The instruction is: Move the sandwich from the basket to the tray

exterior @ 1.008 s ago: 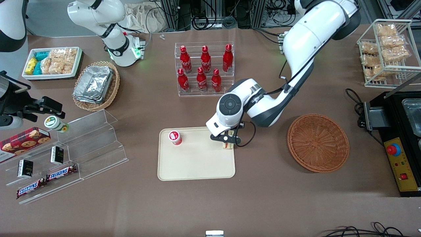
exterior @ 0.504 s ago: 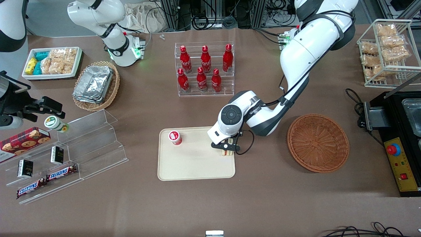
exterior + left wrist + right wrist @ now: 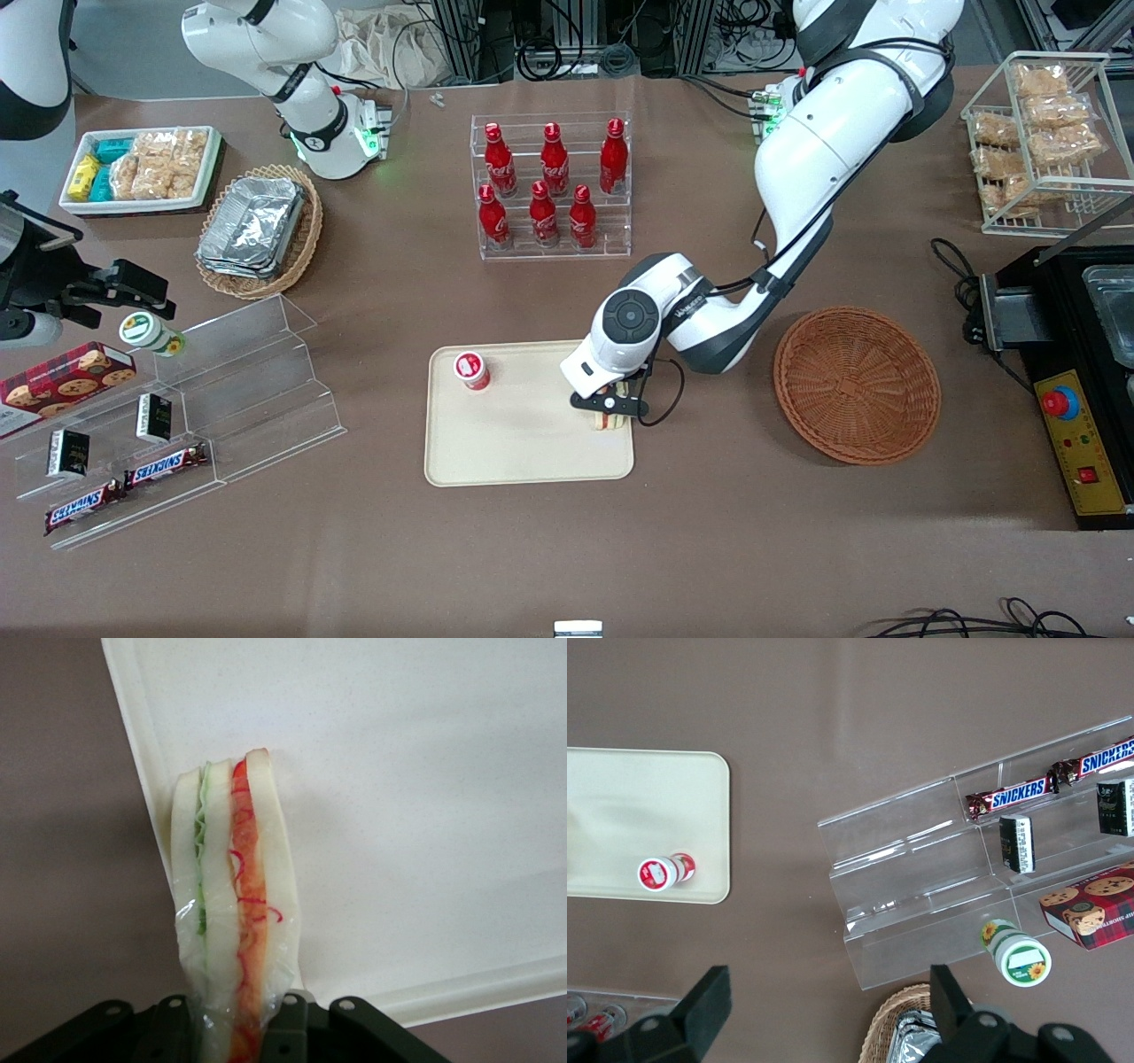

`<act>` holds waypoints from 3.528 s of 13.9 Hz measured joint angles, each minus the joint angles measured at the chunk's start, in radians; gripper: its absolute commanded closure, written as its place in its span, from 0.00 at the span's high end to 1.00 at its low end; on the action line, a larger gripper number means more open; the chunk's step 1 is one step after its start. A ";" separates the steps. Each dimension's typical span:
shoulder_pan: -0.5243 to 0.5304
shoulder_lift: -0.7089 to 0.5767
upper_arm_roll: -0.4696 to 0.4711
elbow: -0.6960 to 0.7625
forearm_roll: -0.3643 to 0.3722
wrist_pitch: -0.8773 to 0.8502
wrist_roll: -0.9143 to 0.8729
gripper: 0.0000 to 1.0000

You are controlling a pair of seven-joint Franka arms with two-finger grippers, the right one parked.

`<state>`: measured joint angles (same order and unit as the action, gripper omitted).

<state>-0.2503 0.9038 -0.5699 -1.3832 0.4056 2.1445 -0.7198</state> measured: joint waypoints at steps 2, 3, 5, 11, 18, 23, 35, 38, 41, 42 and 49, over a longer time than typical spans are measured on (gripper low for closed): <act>0.000 0.002 0.000 0.001 0.000 0.008 -0.001 1.00; 0.000 0.002 0.000 0.002 0.000 0.011 -0.001 1.00; 0.000 0.002 0.001 0.004 0.000 0.016 -0.001 1.00; 0.018 -0.015 0.005 0.039 0.000 -0.019 -0.004 1.00; 0.152 -0.232 0.001 0.069 -0.116 -0.248 -0.002 1.00; 0.307 -0.413 0.002 -0.009 -0.225 -0.334 0.098 1.00; 0.589 -0.578 0.007 -0.044 -0.242 -0.531 0.289 1.00; 0.629 -0.585 0.007 -0.045 -0.242 -0.548 0.374 1.00; 0.636 -0.607 0.057 -0.048 -0.242 -0.579 0.466 1.00; 0.607 -0.619 0.114 -0.049 -0.250 -0.589 0.497 1.00; 0.449 -0.718 0.344 -0.125 -0.313 -0.606 0.597 1.00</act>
<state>0.1986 0.1859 -0.2259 -1.5083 0.0928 1.5386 -0.1223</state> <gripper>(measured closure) 0.000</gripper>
